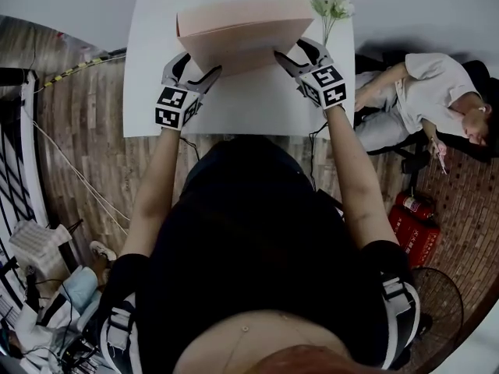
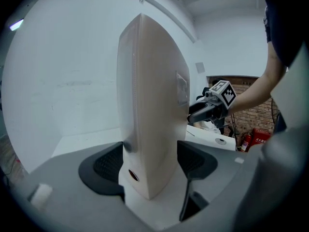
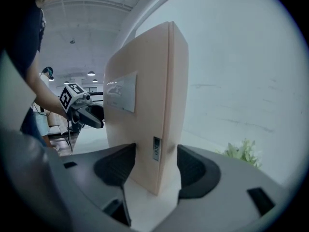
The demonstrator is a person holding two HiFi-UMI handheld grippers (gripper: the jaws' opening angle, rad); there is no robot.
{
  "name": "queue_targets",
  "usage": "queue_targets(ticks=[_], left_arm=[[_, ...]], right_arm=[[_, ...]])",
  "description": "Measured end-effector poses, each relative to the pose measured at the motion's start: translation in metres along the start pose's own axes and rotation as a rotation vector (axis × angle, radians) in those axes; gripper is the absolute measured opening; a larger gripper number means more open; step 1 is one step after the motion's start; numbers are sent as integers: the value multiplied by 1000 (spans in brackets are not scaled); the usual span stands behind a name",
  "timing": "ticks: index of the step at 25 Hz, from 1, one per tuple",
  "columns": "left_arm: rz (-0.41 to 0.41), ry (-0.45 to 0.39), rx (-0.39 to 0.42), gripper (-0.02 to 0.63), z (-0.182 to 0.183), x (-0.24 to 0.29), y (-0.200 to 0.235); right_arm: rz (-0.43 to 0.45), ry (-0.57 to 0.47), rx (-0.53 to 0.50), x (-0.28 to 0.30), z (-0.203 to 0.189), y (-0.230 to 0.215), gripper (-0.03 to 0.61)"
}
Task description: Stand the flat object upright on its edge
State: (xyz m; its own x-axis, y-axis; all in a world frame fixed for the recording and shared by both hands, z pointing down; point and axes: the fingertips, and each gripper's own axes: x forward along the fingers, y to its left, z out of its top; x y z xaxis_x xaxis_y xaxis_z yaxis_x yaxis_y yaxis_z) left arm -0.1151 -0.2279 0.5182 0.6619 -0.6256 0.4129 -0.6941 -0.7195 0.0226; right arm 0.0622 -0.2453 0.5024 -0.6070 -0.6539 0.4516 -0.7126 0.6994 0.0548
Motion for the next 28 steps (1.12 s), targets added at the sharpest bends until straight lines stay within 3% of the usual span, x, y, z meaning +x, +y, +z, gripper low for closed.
queue_targets(ticks=[8, 22, 28], left_arm=[[-54, 28, 26, 377, -1, 4, -3], [-159, 12, 29, 416, 10, -2, -16], [-169, -1, 85, 420, 30, -9, -16]], right_arm=[[12, -6, 21, -3, 6, -1, 286], [175, 19, -38, -11, 14, -1, 339], [239, -31, -97, -28, 37, -11, 342]])
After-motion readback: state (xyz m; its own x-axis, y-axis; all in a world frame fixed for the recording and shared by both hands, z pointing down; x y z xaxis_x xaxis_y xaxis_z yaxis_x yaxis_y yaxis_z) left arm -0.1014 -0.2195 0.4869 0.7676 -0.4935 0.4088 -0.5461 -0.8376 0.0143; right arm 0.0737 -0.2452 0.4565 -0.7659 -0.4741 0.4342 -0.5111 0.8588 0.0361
